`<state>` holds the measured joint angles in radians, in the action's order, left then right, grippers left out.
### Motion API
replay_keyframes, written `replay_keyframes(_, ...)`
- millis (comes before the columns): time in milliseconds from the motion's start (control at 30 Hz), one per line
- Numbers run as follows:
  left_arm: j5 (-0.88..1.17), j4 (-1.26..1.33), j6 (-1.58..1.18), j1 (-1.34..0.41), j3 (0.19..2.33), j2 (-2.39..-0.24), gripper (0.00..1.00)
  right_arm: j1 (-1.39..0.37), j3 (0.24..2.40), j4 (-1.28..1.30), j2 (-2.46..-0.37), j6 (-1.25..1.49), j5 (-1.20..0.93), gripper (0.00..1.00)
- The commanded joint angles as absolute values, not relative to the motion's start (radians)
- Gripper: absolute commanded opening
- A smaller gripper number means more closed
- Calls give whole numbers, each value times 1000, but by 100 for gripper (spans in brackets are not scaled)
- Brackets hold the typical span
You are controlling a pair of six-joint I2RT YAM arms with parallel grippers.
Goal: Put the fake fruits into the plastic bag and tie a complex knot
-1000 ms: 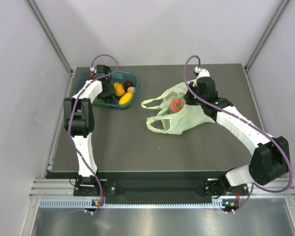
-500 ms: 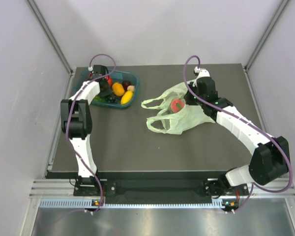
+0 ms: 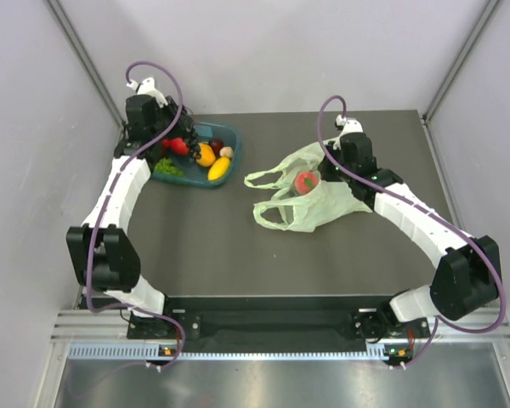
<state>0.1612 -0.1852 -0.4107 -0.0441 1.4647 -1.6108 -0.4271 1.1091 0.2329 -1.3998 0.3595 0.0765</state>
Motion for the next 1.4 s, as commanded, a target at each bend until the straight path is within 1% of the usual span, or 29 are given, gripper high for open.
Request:
replay_keyframes(0, 339, -54, -471, -72, 1396, -1511, 24, -416, 1173, 213, -1376, 353, 63, 0)
replay_keyframes(100, 374, 33, -480, -142, 1330, -1445, 25, -416, 1184, 216, -1374, 357, 54, 0)
replay_keyframes(133, 377, 78, -474, -191, 1313, -1431, 25, -416, 1186, 218, -1373, 356, 51, 0)
replay_keyframes(167, 365, 99, -462, -245, 1280, -1408, 25, -416, 1190, 219, -1371, 360, 43, 0)
replay_keyframes(200, 357, 119, -454, -245, 1261, -1399, 25, -416, 1190, 221, -1370, 360, 40, 0)
replay_keyframes(233, 341, 147, -445, -299, 1240, -1391, 25, -416, 1192, 224, -1370, 360, 31, 0)
replay_keyframes(300, 308, 244, -439, -366, 1174, -1381, 25, -416, 1193, 229, -1364, 367, 23, 0)
replay_keyframes(367, 275, 325, -449, -402, 1125, -1396, 25, -417, 1193, 230, -1353, 374, 17, 0)
replay_keyframes(567, 233, 478, -471, -511, 1072, -1521, 26, -416, 1193, 233, -1344, 385, 3, 0)
replay_keyframes(700, 207, 547, -445, -578, 1078, -1615, 25, -416, 1193, 236, -1341, 388, 2, 0)
replay_keyframes(833, 184, 609, -385, -598, 1115, -1705, 25, -416, 1186, 238, -1335, 387, 3, 0)
replay_keyframes(1067, 198, 634, -357, -653, 1161, -1772, 25, -416, 1186, 241, -1336, 385, 3, 0)
replay_keyframes(1200, 213, 658, -379, -692, 1155, -1807, 25, -414, 1190, 238, -1339, 390, 3, 0)
replay_keyframes(1367, 229, 644, -417, -729, 1209, -1871, 24, -414, 1192, 236, -1342, 396, 3, 0)
